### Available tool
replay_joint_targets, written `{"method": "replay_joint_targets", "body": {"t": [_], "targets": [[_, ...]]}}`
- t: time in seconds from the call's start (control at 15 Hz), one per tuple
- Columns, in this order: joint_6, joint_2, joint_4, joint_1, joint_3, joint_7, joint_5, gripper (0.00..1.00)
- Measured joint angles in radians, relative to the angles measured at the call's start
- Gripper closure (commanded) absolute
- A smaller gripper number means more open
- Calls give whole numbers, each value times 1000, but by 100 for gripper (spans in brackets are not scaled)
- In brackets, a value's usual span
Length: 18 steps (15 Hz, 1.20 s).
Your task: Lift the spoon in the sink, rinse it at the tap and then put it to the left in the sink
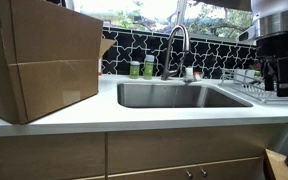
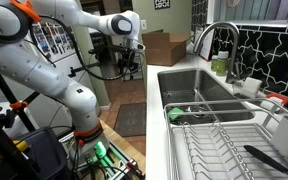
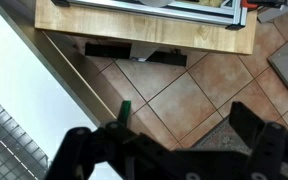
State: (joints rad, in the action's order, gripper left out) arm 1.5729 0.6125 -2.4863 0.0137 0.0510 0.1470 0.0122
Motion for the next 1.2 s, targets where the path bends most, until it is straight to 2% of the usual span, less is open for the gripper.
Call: {"method": "replay_joint_targets", "body": {"t": [0.4,0.53,0.87,1.0,1.2], "targets": [[0,0,0,0,0,0,0,0],[18,-13,9,-19,15,-21,1,0],[196,-132,85,-148,173,1,-3,0],[267,-206,114,-177,229,45,2,0],[353,-321,148,-193,273,80,24,0]]}}
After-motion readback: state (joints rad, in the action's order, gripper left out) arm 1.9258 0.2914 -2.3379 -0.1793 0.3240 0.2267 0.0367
